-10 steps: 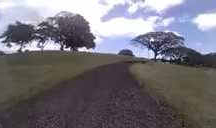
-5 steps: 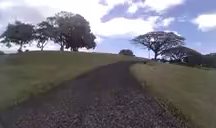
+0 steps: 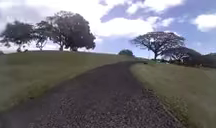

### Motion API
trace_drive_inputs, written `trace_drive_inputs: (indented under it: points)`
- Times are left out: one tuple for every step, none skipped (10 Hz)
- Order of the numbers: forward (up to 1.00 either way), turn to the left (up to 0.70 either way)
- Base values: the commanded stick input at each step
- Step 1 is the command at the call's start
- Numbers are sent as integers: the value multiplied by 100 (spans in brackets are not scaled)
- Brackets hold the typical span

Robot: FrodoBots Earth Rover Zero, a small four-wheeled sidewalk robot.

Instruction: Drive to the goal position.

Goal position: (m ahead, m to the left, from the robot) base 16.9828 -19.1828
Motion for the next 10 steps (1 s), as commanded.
trace_drive_inputs:
  points:
    - [50, 0]
    - [50, 0]
    - [50, 0]
    - [50, 0]
    - [50, 0]
    - [50, 0]
    - [50, 0]
    - [50, 0]
    - [50, 0]
    - [50, 0]
